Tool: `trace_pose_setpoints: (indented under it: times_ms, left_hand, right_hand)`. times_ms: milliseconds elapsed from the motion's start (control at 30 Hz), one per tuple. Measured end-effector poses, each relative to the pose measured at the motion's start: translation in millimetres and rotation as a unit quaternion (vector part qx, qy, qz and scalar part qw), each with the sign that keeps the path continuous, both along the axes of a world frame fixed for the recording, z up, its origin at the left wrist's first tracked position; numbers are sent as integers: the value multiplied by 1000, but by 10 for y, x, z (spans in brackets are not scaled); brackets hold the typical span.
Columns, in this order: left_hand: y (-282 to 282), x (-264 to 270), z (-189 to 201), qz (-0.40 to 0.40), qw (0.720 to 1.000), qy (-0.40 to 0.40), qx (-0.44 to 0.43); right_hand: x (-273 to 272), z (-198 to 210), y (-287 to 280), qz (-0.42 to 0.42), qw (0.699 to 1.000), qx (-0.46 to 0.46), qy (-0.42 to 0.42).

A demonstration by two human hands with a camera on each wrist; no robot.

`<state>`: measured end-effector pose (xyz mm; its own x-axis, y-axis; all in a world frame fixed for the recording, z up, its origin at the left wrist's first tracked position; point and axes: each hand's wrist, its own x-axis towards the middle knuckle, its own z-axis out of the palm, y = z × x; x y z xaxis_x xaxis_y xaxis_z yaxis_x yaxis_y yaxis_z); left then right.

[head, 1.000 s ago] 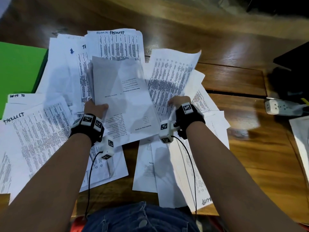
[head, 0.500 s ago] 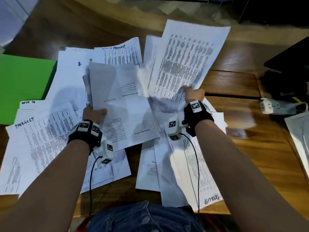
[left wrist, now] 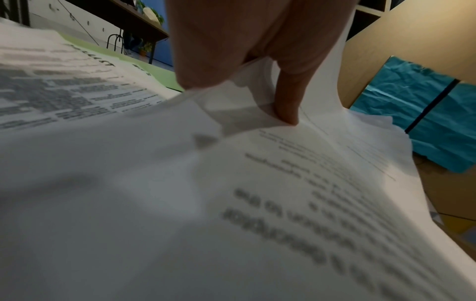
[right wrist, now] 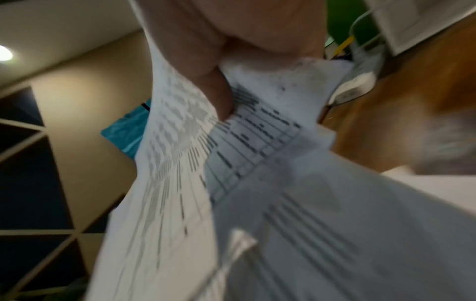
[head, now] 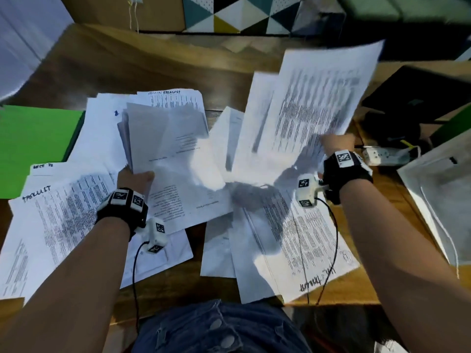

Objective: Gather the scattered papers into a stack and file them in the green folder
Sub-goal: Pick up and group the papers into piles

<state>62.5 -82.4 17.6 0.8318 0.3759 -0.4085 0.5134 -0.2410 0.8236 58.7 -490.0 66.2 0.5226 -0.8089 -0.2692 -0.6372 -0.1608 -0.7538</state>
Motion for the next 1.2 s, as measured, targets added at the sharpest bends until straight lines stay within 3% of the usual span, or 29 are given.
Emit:
trace_pose_setpoints:
  times_ms: [167, 333, 467, 533, 800, 1033, 1200]
  left_hand:
    - [11, -175, -30, 4, 1000, 0, 1]
    - [105, -281, -128, 4, 1000, 24, 16]
    - [84, -366, -164, -22, 997, 45, 54]
    - [82, -394, -193, -33, 995, 59, 68]
    - [158, -519, -300, -71, 980, 125, 134]
    - [201, -574, -379, -69, 981, 139, 118]
    - [239, -545, -374, -81, 982, 134, 106]
  right_hand:
    - [-685, -541, -122, 154, 965, 14, 211]
    - [-1077, -758, -38, 192, 929, -24, 316]
    - [-1196, -812, 11, 179, 916, -89, 349]
    - [-1239, -831, 25, 165, 914, -103, 356]
    - [-1374, -920, 47, 175, 929, 27, 326]
    - [-1321, -975, 208, 234, 923, 14, 305]
    - [-1056, -734, 66, 222, 935, -48, 272]
